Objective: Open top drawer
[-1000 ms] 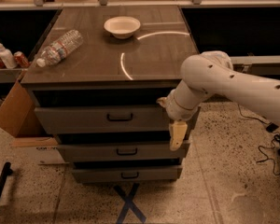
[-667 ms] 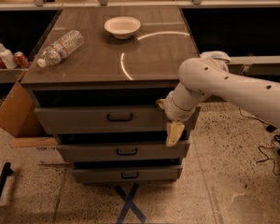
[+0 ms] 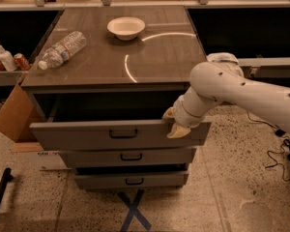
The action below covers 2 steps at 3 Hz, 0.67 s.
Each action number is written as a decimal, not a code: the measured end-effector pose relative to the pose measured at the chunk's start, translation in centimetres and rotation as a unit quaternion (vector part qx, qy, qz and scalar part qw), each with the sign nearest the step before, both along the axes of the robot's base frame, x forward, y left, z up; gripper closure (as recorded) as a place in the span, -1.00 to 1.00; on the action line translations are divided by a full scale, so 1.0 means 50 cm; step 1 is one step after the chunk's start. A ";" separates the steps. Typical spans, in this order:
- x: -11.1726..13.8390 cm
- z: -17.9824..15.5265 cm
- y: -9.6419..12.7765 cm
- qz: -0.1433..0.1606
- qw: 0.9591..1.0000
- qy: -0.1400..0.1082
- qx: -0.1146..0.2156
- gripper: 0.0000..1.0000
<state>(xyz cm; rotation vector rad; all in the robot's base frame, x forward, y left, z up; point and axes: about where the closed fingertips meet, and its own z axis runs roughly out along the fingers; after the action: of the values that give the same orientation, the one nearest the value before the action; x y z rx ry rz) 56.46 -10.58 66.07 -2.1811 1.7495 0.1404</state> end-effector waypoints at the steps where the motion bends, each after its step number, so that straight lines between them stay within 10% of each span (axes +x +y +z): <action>1: 0.000 0.010 0.000 0.000 1.000 0.000 0.000 0.75; 2: 0.000 0.016 0.000 0.000 1.000 0.000 0.000 0.74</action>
Offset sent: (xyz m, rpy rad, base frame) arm -0.0473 -0.0147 0.0784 0.0470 -0.1736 -0.0098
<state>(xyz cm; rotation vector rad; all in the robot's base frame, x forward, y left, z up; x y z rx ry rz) 56.45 -10.58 66.90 -2.1811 1.7494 0.1403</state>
